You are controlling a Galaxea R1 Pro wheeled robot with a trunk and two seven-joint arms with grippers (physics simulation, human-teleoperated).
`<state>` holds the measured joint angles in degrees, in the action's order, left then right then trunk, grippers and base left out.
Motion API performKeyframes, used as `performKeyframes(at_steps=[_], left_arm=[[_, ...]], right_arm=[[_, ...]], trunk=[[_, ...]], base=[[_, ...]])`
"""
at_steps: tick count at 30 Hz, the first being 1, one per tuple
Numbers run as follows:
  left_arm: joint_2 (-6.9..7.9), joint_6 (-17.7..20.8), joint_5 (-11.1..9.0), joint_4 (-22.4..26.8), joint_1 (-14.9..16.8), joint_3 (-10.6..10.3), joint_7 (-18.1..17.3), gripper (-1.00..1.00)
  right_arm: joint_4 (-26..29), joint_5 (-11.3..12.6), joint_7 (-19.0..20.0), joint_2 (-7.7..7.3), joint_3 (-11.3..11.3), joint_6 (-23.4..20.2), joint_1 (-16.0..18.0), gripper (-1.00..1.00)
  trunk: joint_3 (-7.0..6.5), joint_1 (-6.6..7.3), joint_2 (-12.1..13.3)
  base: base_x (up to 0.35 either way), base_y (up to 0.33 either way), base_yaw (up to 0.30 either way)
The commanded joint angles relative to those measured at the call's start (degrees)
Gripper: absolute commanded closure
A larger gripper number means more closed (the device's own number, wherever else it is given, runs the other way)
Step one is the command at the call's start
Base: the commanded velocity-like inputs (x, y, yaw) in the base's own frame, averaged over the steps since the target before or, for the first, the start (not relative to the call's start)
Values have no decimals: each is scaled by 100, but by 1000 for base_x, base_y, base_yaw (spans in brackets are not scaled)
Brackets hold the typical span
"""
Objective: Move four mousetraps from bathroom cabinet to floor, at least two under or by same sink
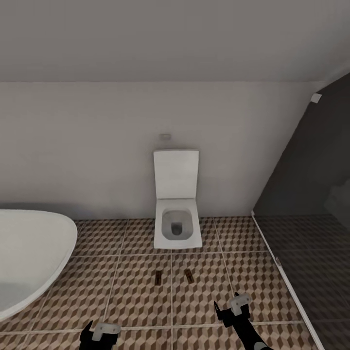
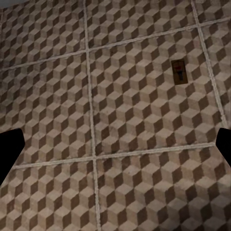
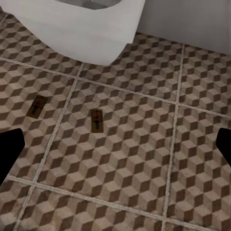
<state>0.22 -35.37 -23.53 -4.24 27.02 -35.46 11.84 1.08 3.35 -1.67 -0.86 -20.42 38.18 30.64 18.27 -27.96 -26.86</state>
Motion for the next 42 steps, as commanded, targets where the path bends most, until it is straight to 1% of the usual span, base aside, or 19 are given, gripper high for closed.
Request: performKeyframes(at_steps=[1, 10, 42], left_arm=[[-4, -23, -20, -16, 6, -49, 20, -100], [-13, -23, -20, -16, 5, -49, 20, -100], [-13, -23, -20, -16, 5, -49, 20, -100]], right_arm=[[-3, 34, -17, -1, -50, 14, 4, -100], [-3, 34, -17, -2, -50, 14, 4, -100], [-3, 34, -17, 0, -50, 14, 4, -100]], trunk=[[-19, 20, 34], [-263, 217, 395], [-552, 217, 395]], base=[[0, 0, 0], [0, 0, 0], [0, 0, 0]])
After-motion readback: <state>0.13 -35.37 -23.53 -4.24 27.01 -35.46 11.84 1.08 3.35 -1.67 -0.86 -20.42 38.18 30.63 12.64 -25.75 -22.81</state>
